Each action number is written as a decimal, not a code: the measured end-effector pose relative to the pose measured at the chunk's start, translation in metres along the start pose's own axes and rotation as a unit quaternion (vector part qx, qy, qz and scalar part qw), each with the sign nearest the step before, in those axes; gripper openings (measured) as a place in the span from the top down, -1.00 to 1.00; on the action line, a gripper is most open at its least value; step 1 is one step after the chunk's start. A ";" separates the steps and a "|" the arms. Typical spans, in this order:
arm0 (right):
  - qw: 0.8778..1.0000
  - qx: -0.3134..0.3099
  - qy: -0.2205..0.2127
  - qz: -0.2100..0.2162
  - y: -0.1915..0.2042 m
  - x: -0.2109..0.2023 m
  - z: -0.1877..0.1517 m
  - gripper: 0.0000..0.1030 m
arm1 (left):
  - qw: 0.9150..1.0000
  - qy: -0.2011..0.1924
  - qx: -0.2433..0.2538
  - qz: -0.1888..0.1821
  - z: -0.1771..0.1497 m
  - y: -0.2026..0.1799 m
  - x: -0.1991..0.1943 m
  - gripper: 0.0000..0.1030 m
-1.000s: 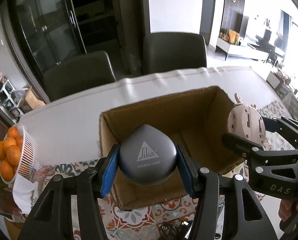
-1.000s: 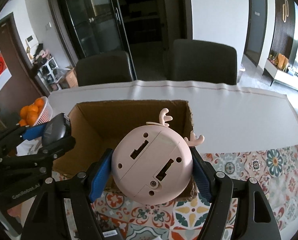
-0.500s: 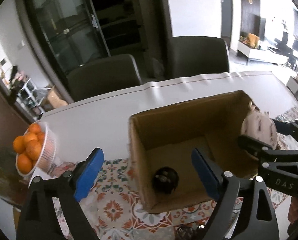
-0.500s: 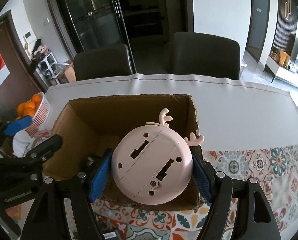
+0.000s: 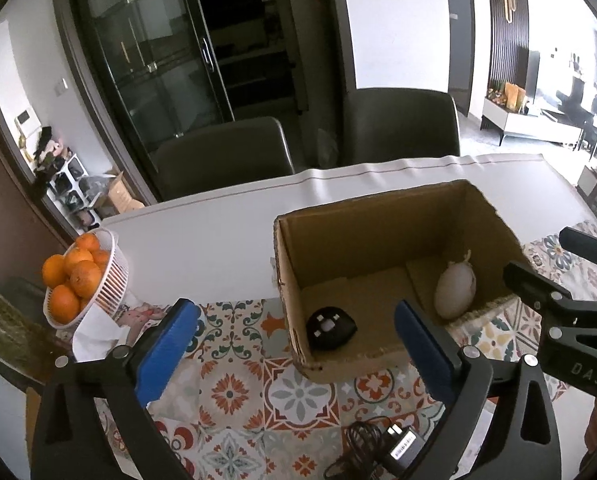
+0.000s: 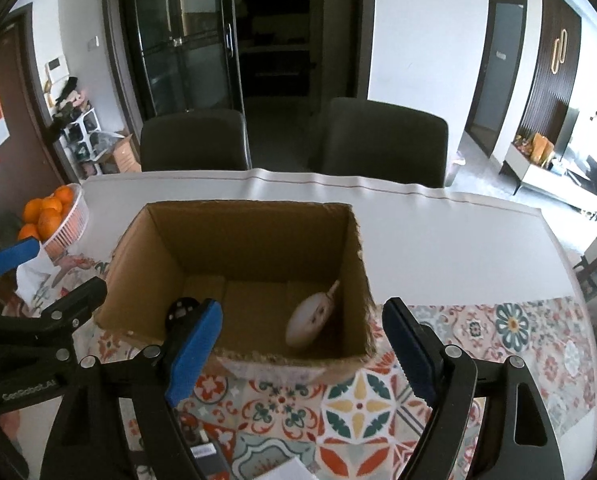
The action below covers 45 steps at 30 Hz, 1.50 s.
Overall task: Organize rigid objects
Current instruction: 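Withdraw both tools from the box back toward the remaining items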
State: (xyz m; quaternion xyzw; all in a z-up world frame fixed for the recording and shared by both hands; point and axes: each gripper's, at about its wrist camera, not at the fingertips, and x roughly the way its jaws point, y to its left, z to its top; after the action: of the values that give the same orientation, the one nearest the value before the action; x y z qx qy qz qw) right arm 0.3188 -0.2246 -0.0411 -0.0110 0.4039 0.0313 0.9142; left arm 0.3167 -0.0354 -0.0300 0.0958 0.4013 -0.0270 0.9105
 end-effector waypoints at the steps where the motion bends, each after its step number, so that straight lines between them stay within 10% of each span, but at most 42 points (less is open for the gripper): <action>1: 1.000 -0.001 -0.003 -0.001 0.000 -0.007 -0.003 -0.61 | 1.000 -0.004 -0.001 0.002 -0.002 -0.001 -0.006 -0.98; 19: 0.999 0.002 -0.042 -0.015 0.009 -0.083 -0.062 -0.64 | 0.999 -0.035 -0.017 0.018 -0.065 -0.003 -0.073 -1.00; 45: 0.998 -0.037 0.038 0.027 0.049 -0.077 -0.158 -0.64 | 0.995 0.075 -0.058 0.013 -0.179 0.004 -0.063 -0.99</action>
State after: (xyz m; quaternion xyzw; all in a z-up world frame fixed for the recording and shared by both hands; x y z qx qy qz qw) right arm 0.1469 -0.1870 -0.0901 -0.0351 0.4373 0.0701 0.8959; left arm 0.1448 0.0019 -0.1013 0.0496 0.4684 0.0158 0.8820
